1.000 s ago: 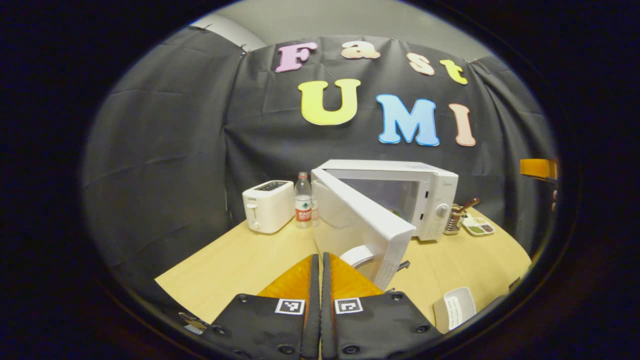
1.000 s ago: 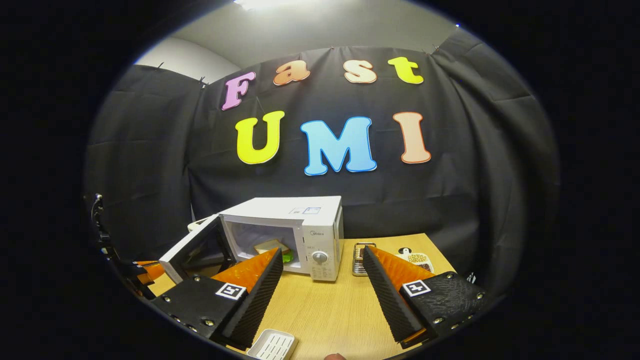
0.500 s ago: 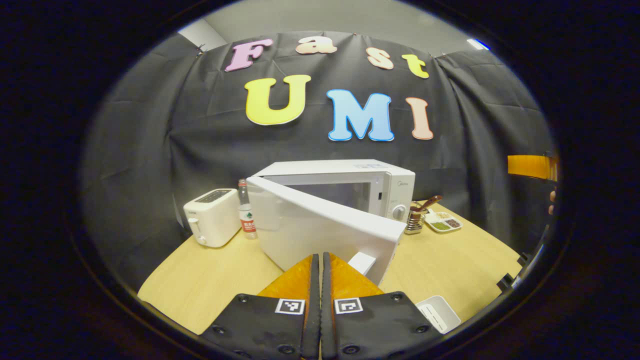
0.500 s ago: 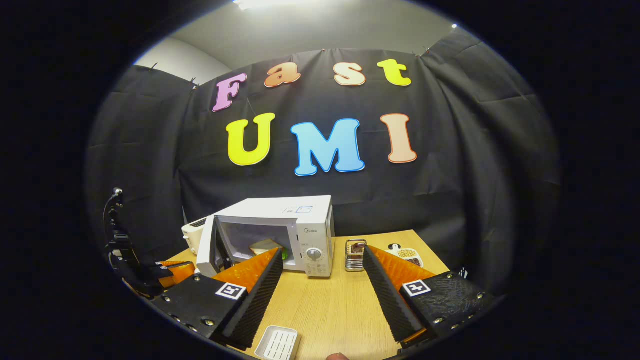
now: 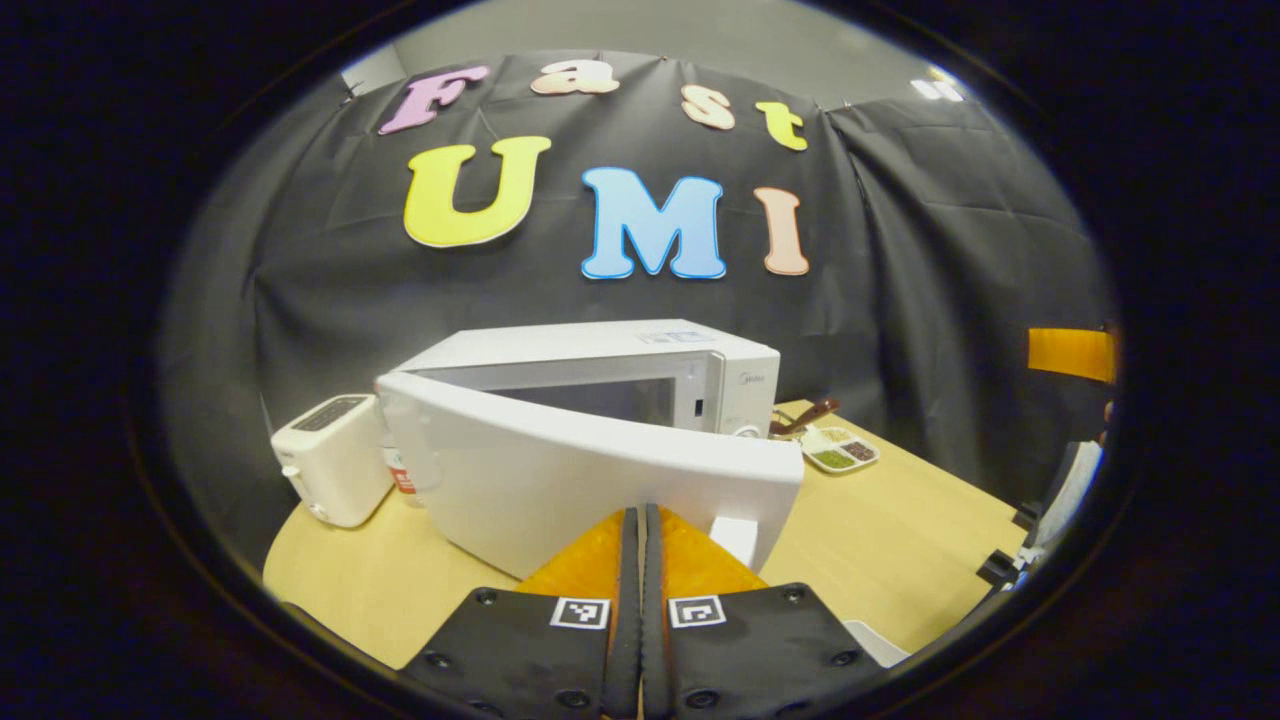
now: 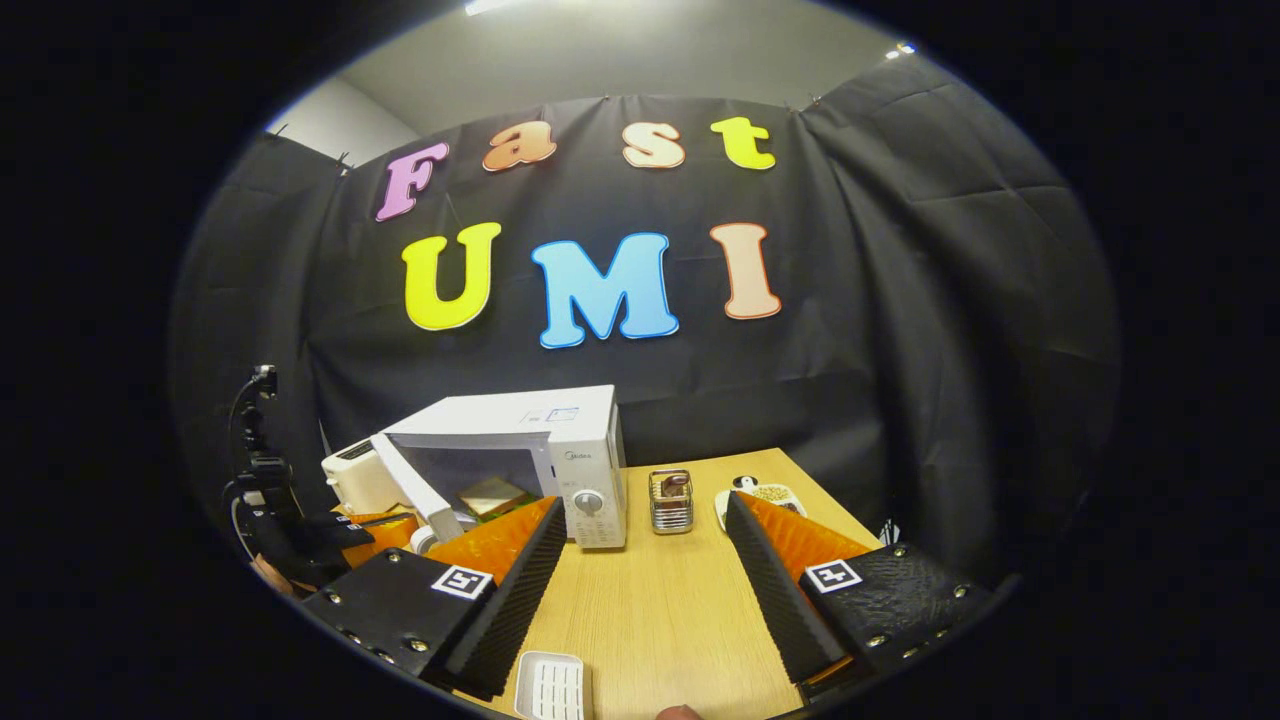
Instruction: Open the microwave oven with the left hand, put the food in, and close the microwave oven.
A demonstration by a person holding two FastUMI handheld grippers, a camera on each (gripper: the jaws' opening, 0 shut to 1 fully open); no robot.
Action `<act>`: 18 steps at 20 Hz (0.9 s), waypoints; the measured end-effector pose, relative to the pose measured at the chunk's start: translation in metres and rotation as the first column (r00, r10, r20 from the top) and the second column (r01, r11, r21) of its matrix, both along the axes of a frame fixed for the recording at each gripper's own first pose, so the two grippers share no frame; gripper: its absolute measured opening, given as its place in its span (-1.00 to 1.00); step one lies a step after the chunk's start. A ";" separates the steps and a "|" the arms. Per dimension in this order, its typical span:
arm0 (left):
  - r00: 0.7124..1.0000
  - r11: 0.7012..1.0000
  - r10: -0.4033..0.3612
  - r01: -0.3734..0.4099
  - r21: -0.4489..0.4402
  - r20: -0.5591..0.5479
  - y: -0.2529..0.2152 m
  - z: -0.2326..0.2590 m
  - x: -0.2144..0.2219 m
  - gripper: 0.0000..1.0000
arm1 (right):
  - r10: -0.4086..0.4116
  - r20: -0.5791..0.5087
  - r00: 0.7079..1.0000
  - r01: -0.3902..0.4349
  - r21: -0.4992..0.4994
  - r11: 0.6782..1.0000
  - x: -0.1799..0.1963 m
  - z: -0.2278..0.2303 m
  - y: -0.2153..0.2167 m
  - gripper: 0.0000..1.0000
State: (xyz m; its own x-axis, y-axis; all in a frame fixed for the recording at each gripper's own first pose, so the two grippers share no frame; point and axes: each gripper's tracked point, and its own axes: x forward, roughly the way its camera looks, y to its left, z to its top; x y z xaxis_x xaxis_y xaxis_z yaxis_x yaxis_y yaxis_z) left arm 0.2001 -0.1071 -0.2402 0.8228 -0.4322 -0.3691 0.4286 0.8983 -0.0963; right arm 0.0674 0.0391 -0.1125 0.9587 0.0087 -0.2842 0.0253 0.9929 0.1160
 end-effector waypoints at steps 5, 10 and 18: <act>0.999 0.998 -0.053 0.052 -0.044 -0.004 -0.023 -0.002 0.037 -0.72 | -0.072 -0.005 0.997 0.072 -0.046 0.996 -0.005 -0.001 -0.011 0.95; 0.996 0.995 -0.089 0.089 -0.053 0.005 -0.045 -0.005 0.074 -0.73 | -0.131 -0.022 0.991 0.130 -0.051 0.990 -0.006 -0.007 -0.012 0.96; 0.998 0.998 -0.065 0.065 -0.024 0.023 -0.047 -0.014 0.127 -0.83 | -0.159 -0.034 0.987 0.156 -0.070 0.985 0.000 -0.011 -0.013 0.96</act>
State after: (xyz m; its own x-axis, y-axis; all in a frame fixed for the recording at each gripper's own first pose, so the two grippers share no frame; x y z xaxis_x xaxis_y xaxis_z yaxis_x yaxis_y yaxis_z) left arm 0.3267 -0.1545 -0.2547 0.8005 -0.4939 -0.3396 0.4885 0.8659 -0.1078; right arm 0.0669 0.0262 -0.1233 0.9346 -0.1617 -0.3169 0.1851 0.9817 0.0450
